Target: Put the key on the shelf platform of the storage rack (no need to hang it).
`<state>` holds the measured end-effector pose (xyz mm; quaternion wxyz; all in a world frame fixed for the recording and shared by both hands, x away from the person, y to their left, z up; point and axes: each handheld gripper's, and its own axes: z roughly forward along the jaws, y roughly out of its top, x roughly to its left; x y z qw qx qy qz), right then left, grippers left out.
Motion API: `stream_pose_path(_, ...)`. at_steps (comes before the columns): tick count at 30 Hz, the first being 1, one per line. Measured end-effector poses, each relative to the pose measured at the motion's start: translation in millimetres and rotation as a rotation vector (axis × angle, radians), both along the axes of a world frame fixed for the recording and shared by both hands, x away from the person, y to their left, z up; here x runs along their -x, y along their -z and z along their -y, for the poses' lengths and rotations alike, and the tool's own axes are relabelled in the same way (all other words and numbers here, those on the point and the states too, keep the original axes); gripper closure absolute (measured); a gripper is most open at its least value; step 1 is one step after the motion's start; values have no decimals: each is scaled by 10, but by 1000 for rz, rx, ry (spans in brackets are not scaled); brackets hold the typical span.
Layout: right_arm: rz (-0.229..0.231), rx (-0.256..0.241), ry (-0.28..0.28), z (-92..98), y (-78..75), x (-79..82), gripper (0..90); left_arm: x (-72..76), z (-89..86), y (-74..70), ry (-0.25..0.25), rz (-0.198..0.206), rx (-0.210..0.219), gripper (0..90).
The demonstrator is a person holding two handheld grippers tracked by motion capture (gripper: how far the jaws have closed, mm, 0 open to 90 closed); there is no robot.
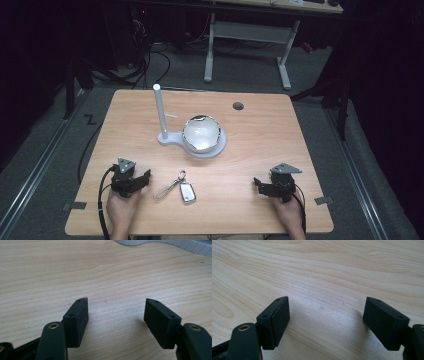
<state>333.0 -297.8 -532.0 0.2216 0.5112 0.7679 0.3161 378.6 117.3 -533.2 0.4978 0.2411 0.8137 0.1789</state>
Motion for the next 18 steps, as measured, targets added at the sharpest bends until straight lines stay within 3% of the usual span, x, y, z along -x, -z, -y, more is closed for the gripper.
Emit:
stream_pose_path(5,0,0,0,0,0,0,218,8,22,18,7,1,-26,357)
stream_pose_path(13,1,2,-2,2,0,-1,218,5,10,8,6,0,-11,359)
stream_pose_path(18,1,1,-1,1,0,0,219,8,34,22,5,1,-31,355)
